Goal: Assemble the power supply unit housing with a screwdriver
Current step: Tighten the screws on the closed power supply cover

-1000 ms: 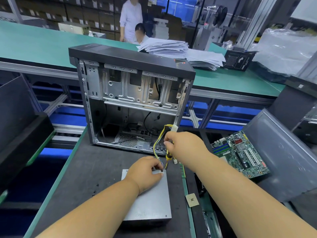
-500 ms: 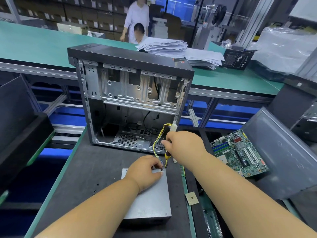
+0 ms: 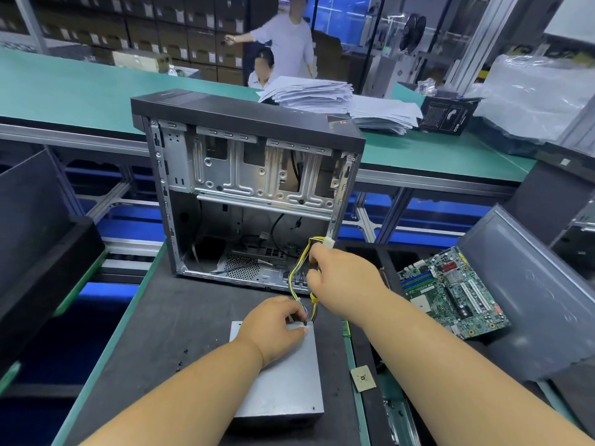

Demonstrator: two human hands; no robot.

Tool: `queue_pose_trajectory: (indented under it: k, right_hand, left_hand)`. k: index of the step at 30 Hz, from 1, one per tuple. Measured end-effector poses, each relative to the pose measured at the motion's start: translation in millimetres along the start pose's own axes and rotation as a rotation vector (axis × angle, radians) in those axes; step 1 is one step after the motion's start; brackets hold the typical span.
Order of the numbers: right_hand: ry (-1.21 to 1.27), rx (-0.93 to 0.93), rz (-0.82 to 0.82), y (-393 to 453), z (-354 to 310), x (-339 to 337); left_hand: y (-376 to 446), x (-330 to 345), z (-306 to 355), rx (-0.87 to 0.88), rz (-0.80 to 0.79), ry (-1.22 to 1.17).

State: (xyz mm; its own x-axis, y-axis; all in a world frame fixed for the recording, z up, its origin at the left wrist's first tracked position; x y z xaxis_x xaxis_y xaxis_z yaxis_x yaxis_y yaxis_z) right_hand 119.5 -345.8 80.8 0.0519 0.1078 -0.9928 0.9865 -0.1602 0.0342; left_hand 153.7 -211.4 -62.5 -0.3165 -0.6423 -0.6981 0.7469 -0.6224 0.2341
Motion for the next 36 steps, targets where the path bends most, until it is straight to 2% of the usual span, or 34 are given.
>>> queue_pose_trajectory:
  k: [4,12,18,23,25,30,36]
  right_hand:
    - [0.078,-0.003,-0.067,2.1,2.3,-4.5]
    - [-0.182,0.034,0.020,5.3,4.6,0.9]
    - [0.056,0.011,-0.079,2.5,6.3,-6.1]
    - [-0.078,0.017,-0.022,0.9,8.3,0.2]
    - [-0.062,0.014,-0.003,0.6,8.9,0.6]
    - [0.032,-0.021,-0.071,2.2,6.2,-7.1]
    - [-0.081,0.017,-0.019,-0.9,9.7,-2.6]
  left_hand:
    - [-0.6,-0.2,0.4,-0.007,0.001,-0.003]
    - [-0.5,-0.9,0.5,-0.015,-0.001,0.013]
    - [-0.7,-1.7,2.4,-0.002,0.004,0.011]
    - [0.1,-2.2,2.5,0.005,-0.008,0.022]
    - [0.3,-1.9,2.2,0.004,-0.008,0.017]
    - [0.2,-1.6,2.0,-0.004,-0.007,0.015]
    - [-0.3,-1.7,2.3,-0.009,-0.007,0.016]
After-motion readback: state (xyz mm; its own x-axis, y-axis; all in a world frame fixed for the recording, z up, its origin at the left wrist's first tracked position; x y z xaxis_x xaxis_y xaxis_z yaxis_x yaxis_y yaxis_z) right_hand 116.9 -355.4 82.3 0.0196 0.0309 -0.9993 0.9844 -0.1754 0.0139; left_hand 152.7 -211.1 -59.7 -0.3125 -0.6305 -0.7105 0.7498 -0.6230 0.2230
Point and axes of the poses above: each hand's wrist, its own y-axis towards the middle knuckle, its own x-axis out of the palm, z = x × y, the point moved 1 cm from there along y, towards the middle knuckle, and after that the axes turned 9 degrees about x, right-handed, at the moved point
